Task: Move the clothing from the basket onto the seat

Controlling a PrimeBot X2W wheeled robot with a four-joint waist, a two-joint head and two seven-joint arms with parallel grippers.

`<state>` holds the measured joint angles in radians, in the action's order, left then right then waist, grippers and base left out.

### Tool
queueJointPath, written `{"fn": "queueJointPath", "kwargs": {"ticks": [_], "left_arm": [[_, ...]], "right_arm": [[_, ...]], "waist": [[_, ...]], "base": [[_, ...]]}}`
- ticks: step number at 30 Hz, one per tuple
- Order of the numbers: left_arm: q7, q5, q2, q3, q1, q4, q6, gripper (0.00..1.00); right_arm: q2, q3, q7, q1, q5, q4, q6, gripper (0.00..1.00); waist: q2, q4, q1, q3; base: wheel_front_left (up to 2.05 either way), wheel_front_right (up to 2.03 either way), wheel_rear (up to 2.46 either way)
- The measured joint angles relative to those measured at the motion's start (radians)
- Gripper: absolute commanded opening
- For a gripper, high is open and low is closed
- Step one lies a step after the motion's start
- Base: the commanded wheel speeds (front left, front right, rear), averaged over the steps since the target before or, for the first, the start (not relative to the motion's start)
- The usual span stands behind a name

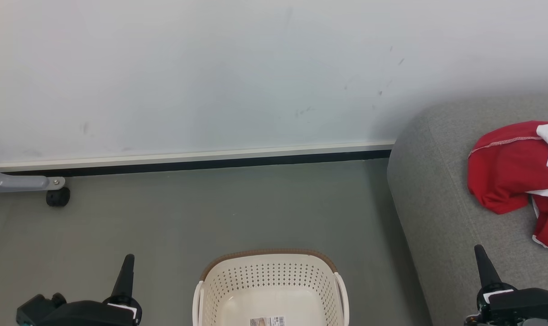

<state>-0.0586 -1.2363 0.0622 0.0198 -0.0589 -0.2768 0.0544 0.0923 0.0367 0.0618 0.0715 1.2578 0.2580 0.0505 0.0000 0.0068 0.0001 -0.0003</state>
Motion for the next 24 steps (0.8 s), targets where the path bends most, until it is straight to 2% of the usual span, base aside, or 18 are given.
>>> {"fn": "queueJointPath", "kwargs": {"ticks": [24], "left_arm": [[-0.05,-0.328,-0.016,0.067,-0.018,-0.016,0.061,0.0]], "right_arm": [[-0.044,0.089,0.044,0.012,0.311,0.038,0.063,0.0]], "waist": [[0.0,-0.006,0.0,0.002]], "base": [[0.0,0.0,0.0]]}}
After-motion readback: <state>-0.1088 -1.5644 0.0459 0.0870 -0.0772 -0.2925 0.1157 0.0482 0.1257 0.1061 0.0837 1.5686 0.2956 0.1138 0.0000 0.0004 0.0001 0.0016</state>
